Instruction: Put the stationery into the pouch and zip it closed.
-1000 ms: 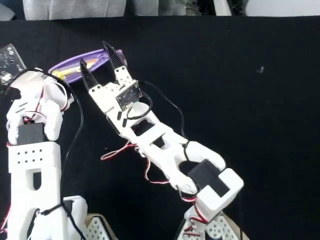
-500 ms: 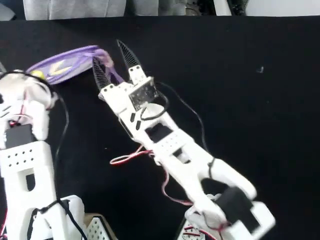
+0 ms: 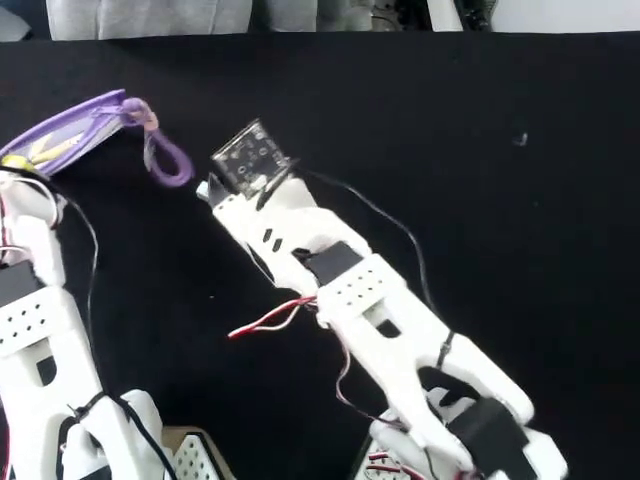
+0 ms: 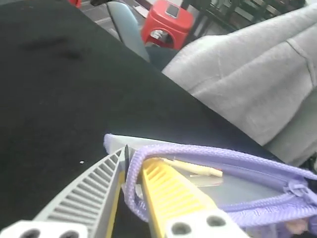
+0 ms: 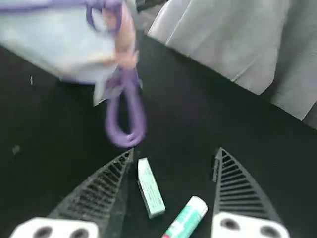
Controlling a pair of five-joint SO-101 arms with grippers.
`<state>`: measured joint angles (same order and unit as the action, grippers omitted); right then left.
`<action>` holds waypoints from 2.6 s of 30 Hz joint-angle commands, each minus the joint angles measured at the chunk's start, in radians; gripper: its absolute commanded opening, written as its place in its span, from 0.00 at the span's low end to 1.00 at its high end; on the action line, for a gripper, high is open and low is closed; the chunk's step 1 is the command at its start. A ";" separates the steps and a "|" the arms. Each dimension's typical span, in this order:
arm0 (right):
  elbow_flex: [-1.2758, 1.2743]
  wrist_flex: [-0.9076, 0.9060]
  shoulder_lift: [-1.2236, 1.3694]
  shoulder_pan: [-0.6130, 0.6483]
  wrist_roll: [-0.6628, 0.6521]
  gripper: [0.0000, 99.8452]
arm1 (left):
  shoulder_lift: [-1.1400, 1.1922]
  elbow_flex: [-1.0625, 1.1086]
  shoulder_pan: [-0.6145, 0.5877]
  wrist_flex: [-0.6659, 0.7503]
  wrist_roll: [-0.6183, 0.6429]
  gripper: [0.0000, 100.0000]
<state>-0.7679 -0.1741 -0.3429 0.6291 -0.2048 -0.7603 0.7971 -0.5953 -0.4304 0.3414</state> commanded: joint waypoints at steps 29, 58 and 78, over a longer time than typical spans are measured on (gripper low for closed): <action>1.658 -0.907 1.339 -0.017 -0.167 0.22 | -0.009 -0.018 -0.211 0.080 0.126 0.03; 2.440 -1.350 1.451 -0.120 -0.158 0.01 | -0.018 -0.025 0.019 0.071 0.124 0.03; 2.427 -1.596 0.880 -0.161 0.106 0.01 | -0.470 0.016 0.272 -0.258 0.015 0.03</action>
<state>1.6149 -1.7346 0.6912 0.5002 -0.1634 -1.0994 0.7925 -0.3744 -0.6912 0.3905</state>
